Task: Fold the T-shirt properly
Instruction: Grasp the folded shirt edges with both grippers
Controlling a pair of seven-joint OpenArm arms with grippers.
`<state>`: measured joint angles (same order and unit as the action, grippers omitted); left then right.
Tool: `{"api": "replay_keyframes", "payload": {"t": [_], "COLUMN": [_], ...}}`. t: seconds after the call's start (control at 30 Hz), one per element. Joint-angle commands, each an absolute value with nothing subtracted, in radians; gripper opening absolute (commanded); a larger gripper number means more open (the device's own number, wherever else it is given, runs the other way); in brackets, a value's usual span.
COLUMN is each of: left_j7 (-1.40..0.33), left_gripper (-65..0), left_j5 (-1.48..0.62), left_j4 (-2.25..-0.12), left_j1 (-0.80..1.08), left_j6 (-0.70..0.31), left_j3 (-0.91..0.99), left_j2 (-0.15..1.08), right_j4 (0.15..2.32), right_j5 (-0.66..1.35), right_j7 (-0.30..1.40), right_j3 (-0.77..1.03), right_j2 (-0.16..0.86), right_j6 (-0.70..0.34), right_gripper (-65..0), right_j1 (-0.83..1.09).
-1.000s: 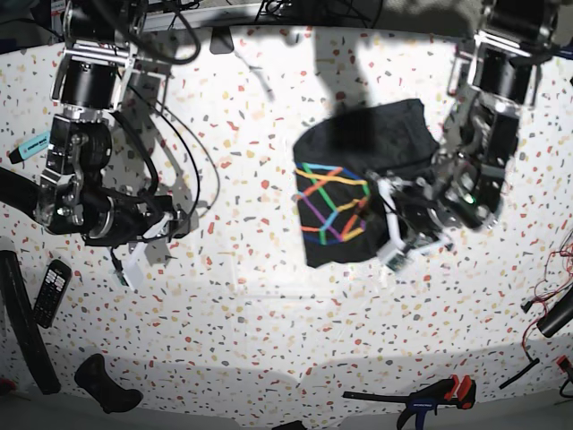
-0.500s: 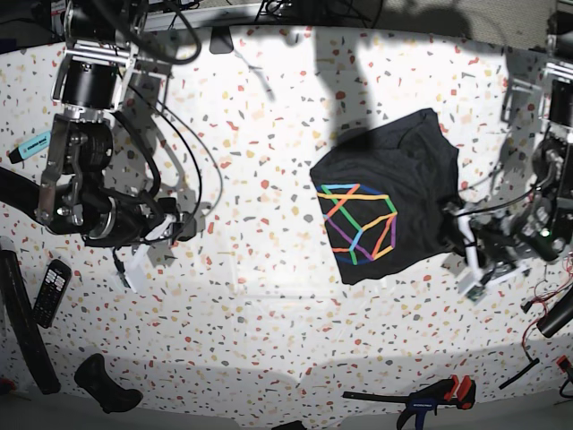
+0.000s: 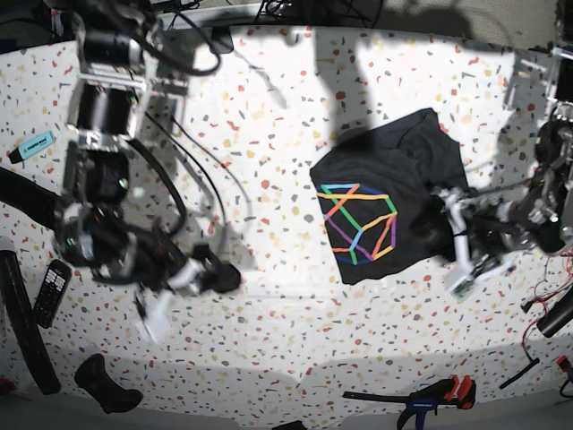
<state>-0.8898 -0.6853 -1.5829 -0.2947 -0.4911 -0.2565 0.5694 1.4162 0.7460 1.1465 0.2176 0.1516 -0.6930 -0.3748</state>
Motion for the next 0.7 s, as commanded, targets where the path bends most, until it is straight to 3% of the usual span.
{"api": "replay_keyframes", "payload": {"t": [0.0,0.3,0.67], "left_j7": [-0.879,-0.945,-0.869], "left_gripper": [-33.0,-33.0,-33.0], "left_j5": [-0.666,-0.548,-0.492], "left_j4": [-1.636,-1.828,-1.844], "left_j1": [-0.315,-0.178,0.102], "left_j6": [-0.485,-0.364,-0.351], "left_j3": [-0.248,-0.247,-0.247], "left_j2": [0.568,0.500,0.440], "right_j4": [1.431,1.324,0.758], "right_j5": [0.746,0.448,0.290], "right_j7": [1.121,0.879,0.585], "right_j3": [0.198,0.031,0.002], "right_j2": [0.134,-0.054,-0.157], "right_j6": [-0.698,-0.698,-0.698], "right_gripper": [-35.9,-35.9,-35.9], "right_j1": [-0.421,-0.547,-0.738]}}
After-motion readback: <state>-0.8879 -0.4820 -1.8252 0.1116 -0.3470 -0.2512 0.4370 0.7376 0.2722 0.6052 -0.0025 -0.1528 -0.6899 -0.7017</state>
